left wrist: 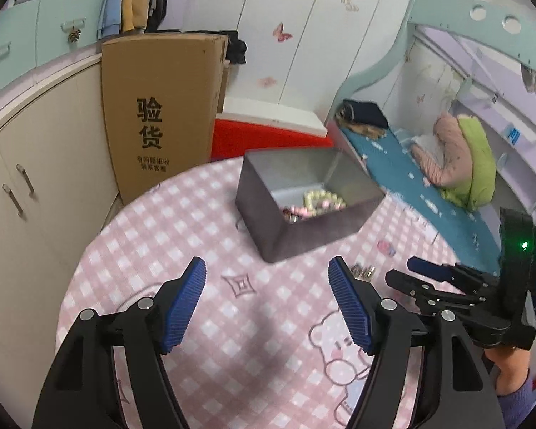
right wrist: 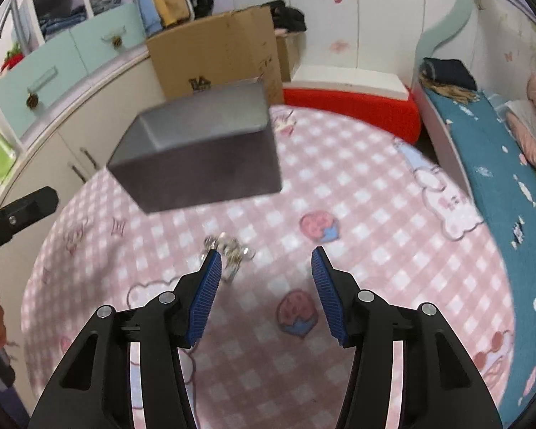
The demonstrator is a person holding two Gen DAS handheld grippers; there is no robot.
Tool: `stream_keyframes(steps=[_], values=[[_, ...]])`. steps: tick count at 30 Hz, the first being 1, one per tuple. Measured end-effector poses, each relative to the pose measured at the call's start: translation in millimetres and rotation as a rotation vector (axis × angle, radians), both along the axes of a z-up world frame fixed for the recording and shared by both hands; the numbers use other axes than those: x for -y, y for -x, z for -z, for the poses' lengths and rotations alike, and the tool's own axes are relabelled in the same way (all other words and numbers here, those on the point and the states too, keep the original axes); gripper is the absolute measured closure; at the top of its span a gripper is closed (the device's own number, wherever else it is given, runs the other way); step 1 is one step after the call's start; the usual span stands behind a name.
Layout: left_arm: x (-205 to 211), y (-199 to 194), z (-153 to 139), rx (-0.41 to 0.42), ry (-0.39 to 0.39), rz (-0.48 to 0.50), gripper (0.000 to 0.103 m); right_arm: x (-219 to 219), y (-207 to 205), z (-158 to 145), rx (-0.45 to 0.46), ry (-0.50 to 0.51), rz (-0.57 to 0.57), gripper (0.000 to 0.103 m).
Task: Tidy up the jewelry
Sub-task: 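Move the right gripper to the silver pearl chain and grasp it, then carry the silver pearl chain with the right gripper to the grey box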
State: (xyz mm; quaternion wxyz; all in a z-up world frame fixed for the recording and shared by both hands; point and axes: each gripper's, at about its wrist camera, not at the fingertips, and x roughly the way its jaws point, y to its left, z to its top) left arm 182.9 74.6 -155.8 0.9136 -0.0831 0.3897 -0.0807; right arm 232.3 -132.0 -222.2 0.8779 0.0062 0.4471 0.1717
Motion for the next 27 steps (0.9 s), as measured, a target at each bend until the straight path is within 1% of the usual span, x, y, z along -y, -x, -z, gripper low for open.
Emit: stream_keyframes(steps=[2, 8, 12, 13, 14, 16, 18, 20, 24, 27], values=[[-1, 1, 6, -0.008, -0.008, -0.010, 0.034, -3, 0, 4, -0.003, 0.010, -0.007, 0.052], [-22, 1, 17, -0.035, 0.017, -0.072, 0.034, -9, -8, 15, -0.015, 0.007, -0.018, 0.052], [-24, 1, 21, -0.043, 0.020, -0.069, 0.034, -13, -13, 16, -0.002, 0.003, -0.019, 0.052], [-23, 0, 22, -0.047, 0.018, -0.065, 0.034, -15, -14, 15, 0.003, 0.006, -0.023, 0.054], [-22, 0, 23, -0.050, 0.020, -0.064, 0.034, -16, -15, 15, 0.006, 0.003, -0.034, 0.064], [-21, -1, 23, -0.052, 0.031, -0.056, 0.034, -20, -16, 16, 0.008, 0.039, -0.048, 0.074], [-20, -3, 24, -0.057, 0.039, -0.053, 0.034, -25, -16, 15, 0.021, 0.077, -0.061, 0.077], [-20, -4, 24, -0.058, 0.046, -0.051, 0.034, -26, -16, 15, 0.025, 0.077, -0.068, 0.083], [-21, -6, 16, -0.049, 0.073, -0.044, 0.034, -22, -12, 13, 0.036, 0.068, -0.068, 0.085], [-22, -8, 6, -0.030, 0.096, -0.035, 0.034, -6, -7, 7, 0.039, 0.024, -0.052, 0.085]])
